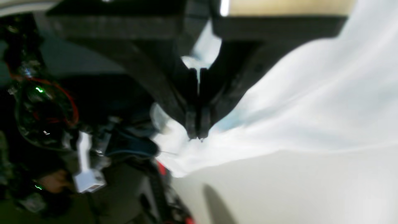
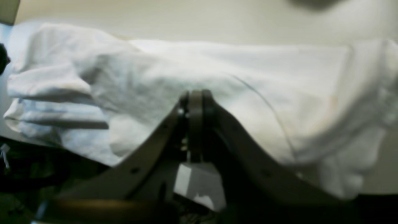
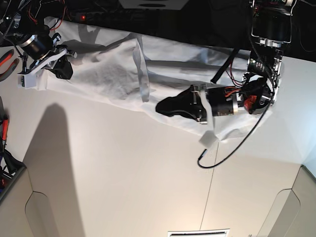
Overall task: Layout the t-shirt on the table in an organized manner, then fold the t-shirt properly
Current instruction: 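Release the shirt with the left gripper and swing it over the shirt middle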
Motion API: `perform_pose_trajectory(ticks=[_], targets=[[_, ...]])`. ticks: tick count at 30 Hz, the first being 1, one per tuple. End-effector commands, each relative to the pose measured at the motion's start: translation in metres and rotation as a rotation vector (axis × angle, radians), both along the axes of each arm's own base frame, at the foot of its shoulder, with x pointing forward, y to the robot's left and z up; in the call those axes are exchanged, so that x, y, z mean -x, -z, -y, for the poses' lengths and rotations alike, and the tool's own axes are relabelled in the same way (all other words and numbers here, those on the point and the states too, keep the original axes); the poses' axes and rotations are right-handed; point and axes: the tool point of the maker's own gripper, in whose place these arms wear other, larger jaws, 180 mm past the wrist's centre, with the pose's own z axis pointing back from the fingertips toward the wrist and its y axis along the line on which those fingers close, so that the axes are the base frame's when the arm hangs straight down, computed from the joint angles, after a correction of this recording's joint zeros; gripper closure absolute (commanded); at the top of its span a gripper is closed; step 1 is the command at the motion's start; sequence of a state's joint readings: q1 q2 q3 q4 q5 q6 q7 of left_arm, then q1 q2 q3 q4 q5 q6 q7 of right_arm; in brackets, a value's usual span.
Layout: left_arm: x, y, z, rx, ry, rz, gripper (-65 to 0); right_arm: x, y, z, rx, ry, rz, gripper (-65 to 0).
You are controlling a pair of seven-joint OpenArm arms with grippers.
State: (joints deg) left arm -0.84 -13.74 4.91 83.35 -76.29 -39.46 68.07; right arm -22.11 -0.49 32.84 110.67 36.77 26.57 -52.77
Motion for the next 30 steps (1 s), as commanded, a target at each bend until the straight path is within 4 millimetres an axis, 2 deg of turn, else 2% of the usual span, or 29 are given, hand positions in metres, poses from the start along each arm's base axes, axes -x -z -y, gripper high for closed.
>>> perform_pose_trajectory(ticks=[1,4,8,10,13,16,21,24,30], targets=[[-0.003,-0.014,0.011,0.039,0.019,0.039,0.0,-0.004,-0.010,0.006,0.005,0.021,0.043,0.0],[0.014,-0.008,0.046,0.033,0.112,0.029,0.0,-0.006,-0.012,0.019,0.027,0.070,0.060,0.0],[0.034,-0.006,0.088,0.034,0.206,0.039,0.0,-0.019,-0.020,0.020,0.022,0.087,0.122,0.0],[0.039,-0.003,0.104,0.009,0.227,0.064,0.0,-0.024,-0.021,0.019,0.016,0.085,0.131,0.0],[0.034,0.004,0.119,-0.055,0.208,0.135,0.0,-0.031,-0.017,0.016,-0.006,0.084,0.130,0.0],[0.027,0.013,0.123,-0.137,0.195,0.193,0.0,-0.029,0.001,0.010,-0.043,0.081,0.085,0.0],[0.020,0.031,0.115,-0.227,0.176,0.232,0.0,-0.011,0.042,0.006,-0.110,0.108,-0.032,0.0],[0.017,0.055,0.105,-0.311,0.144,0.203,0.0,-0.002,0.058,0.005,-0.133,0.121,-0.080,0.0],[0.016,0.100,0.087,-0.423,0.079,0.117,0.0,0.008,0.077,0.010,-0.120,0.147,-0.125,0.0]])
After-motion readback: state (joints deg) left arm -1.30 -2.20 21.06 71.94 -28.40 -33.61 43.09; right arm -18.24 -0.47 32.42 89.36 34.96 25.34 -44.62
